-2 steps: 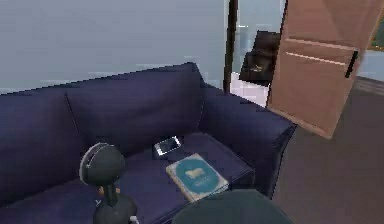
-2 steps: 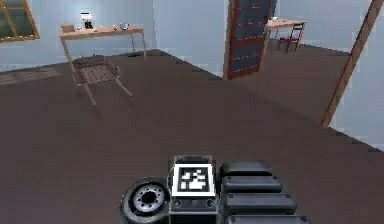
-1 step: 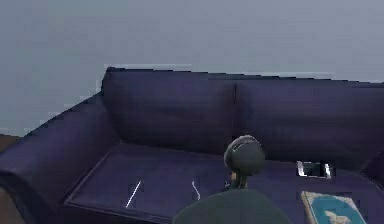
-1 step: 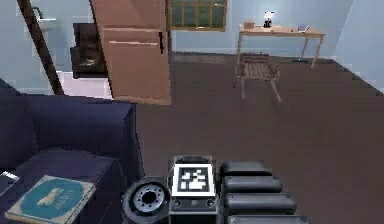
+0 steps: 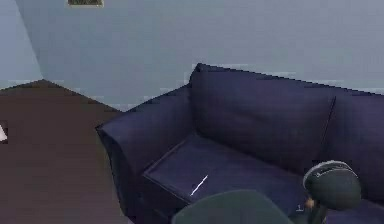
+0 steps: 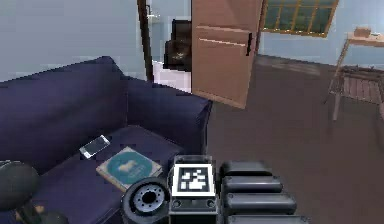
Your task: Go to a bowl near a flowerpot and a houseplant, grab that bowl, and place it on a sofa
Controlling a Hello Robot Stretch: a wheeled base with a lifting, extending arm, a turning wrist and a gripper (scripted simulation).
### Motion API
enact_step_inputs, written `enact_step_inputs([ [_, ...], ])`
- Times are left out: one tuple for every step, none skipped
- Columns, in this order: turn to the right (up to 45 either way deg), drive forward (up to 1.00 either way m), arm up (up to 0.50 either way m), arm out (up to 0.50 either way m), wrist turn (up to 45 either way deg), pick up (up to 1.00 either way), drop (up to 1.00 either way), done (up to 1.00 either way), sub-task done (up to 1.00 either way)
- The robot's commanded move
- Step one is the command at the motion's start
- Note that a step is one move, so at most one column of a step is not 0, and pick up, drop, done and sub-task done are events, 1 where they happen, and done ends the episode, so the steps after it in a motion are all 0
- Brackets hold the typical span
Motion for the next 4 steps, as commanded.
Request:
enact_step_inputs([
  [45.0, 0.00, 0.00, 0.00, 0.0, 0.00, 0.00, 0.00, 0.00],
  [45.0, 0.00, 0.00, 0.00, 0.0, 0.00, 0.00, 0.00, 0.00],
  [45.0, 0.00, 0.00, 0.00, 0.0, 0.00, 0.00, 0.00, 0.00],
  [36.0, 0.00, 0.00, 0.00, 0.0, 0.00, 0.00, 0.00, 0.00],
])
